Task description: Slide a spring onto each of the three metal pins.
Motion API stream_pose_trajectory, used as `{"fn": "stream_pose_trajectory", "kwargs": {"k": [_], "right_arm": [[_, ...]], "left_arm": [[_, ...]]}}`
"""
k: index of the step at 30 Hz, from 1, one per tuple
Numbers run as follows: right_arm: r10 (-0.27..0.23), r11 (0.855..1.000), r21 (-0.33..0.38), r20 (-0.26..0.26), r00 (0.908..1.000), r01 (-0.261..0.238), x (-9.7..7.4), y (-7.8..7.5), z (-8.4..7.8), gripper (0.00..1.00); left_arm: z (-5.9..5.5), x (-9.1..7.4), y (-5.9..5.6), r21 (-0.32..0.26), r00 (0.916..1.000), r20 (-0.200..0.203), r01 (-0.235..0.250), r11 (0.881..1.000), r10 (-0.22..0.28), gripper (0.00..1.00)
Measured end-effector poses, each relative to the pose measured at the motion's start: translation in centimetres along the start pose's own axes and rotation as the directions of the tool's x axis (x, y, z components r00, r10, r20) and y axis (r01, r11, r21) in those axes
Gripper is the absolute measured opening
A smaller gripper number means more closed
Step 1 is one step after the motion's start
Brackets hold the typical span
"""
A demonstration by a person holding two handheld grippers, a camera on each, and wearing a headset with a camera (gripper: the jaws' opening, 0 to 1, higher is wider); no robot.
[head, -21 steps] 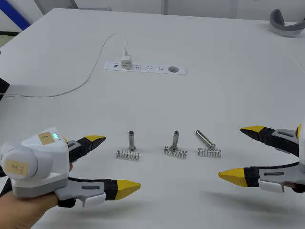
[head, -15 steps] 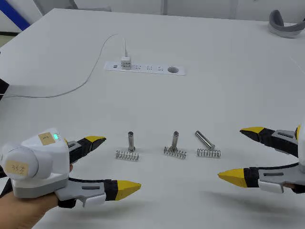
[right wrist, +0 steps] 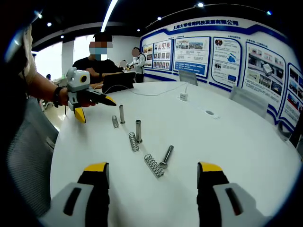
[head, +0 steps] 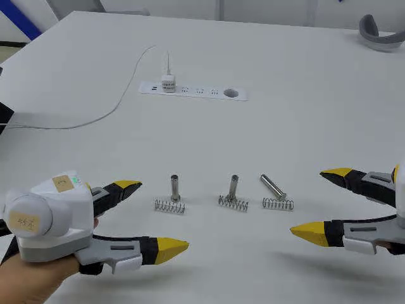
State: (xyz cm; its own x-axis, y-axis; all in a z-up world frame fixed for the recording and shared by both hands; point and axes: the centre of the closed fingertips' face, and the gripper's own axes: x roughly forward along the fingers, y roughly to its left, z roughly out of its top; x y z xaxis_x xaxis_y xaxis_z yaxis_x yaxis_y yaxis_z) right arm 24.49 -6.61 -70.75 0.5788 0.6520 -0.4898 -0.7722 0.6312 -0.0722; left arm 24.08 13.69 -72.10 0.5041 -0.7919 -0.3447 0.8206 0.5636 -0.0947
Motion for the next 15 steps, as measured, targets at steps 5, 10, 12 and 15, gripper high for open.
{"fn": "stream_pose_trajectory", "kwargs": {"k": [5, 10, 12, 15], "right_arm": [[-0.002, 1.000, 0.000, -0.004, 1.0000, 0.002, 0.2, -0.4, 0.5, 0.76], [-0.017, 1.000, 0.003, -0.025, 0.9995, 0.017, 0.8, -1.1, 0.9, 0.73], [-0.019, 1.000, 0.005, -0.037, 0.9992, 0.019, 1.2, -1.3, 1.1, 0.71], [-0.024, 1.000, 0.012, -0.046, 0.9986, 0.025, 1.6, -1.6, 1.5, 0.66]], "left_arm": [[0.1, 0.0, 0.1, -0.002, 1.0000, 0.002, -0.006, 1.000, 0.006, 0.88], [0.0, 0.0, 0.0, -0.006, 0.9999, 0.005, -0.010, 1.000, 0.010, 0.88], [0.1, 0.0, -0.1, -0.005, 0.9999, 0.005, -0.010, 1.000, 0.010, 0.88], [0.1, -0.1, -0.2, -0.006, 0.9999, 0.006, -0.011, 1.000, 0.011, 0.88]]}}
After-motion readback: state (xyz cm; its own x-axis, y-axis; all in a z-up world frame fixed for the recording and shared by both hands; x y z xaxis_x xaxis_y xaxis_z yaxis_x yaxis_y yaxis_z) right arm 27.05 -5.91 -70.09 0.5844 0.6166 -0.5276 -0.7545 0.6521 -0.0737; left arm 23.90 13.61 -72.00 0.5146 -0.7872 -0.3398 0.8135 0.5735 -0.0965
